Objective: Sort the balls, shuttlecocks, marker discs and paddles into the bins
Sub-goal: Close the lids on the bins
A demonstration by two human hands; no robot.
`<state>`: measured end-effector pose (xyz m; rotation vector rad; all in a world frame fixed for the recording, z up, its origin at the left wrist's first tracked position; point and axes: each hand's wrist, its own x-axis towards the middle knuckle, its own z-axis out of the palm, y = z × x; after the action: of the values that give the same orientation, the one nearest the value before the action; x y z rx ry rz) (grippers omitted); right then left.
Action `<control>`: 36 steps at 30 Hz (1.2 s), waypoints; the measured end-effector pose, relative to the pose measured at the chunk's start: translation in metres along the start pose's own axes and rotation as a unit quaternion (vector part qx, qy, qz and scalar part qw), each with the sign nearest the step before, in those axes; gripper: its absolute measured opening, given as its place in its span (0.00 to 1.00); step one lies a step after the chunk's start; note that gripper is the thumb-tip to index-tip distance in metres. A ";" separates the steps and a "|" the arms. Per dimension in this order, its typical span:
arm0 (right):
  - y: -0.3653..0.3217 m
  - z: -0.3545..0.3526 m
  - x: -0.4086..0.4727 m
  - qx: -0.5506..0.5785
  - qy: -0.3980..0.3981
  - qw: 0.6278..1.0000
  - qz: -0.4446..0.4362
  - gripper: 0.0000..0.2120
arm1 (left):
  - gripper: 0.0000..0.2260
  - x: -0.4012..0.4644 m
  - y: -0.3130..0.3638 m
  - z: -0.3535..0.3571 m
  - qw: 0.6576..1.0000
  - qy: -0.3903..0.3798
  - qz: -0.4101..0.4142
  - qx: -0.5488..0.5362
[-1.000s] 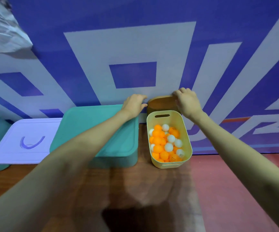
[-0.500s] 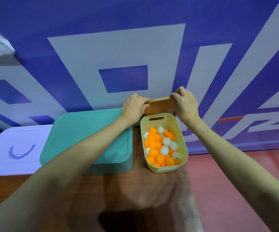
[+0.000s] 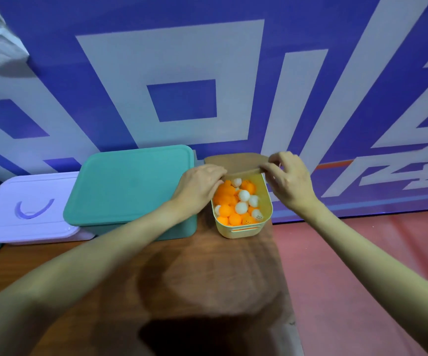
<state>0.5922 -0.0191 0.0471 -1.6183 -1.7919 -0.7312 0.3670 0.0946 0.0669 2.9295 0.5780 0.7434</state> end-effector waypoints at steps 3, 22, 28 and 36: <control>-0.007 0.004 -0.031 0.026 -0.099 0.995 0.006 0.10 | 0.09 -0.024 0.005 0.020 0.996 -0.060 0.033 0.054; -0.022 0.018 -0.111 0.053 -0.356 0.930 0.076 0.25 | 0.16 -0.068 0.010 0.064 0.972 -0.219 0.058 0.065; -0.024 0.015 -0.093 0.105 -0.330 0.926 0.153 0.28 | 0.28 -0.054 0.022 0.064 0.954 -0.269 -0.129 -0.002; -0.032 0.042 -0.068 0.227 -0.313 0.833 0.396 0.29 | 0.39 -0.048 0.033 0.076 0.911 -0.261 -0.298 -0.111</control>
<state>0.5622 -0.0355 -0.0319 -2.1185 -1.2798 0.6292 0.3753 0.0480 -0.0170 2.3624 1.1387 -0.0471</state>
